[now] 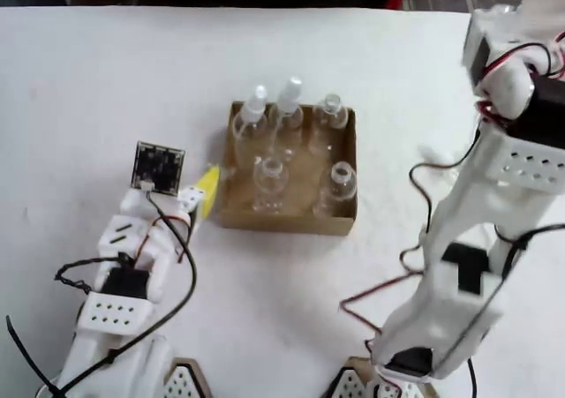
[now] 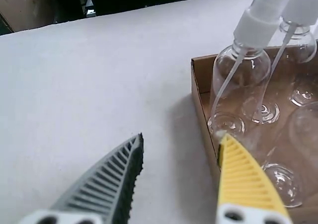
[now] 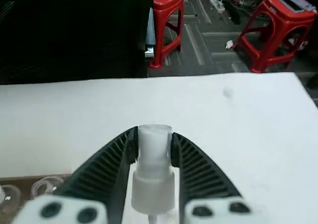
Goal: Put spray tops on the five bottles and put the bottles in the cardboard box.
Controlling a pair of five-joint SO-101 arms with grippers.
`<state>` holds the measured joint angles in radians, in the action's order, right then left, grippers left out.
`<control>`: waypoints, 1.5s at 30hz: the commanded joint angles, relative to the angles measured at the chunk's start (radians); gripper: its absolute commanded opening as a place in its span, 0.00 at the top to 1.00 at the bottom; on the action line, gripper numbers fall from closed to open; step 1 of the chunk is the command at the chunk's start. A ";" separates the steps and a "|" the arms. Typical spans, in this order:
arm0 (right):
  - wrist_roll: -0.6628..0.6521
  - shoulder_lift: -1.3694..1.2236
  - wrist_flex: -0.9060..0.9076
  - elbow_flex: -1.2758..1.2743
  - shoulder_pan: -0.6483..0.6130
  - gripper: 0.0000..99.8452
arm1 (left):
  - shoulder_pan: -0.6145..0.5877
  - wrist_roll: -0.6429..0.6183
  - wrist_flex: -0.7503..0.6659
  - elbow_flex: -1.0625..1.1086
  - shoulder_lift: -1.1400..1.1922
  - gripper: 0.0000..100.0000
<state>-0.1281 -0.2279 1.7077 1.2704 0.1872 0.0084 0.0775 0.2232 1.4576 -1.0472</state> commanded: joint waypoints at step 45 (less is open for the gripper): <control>0.236 0.803 -1.883 -1.789 -0.326 0.98 | 0.002 0.012 -0.029 -0.009 -0.021 0.77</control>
<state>0.0990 0.5884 -0.1013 -0.5232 -0.1611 0.0100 0.0775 0.2232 1.4576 -1.0472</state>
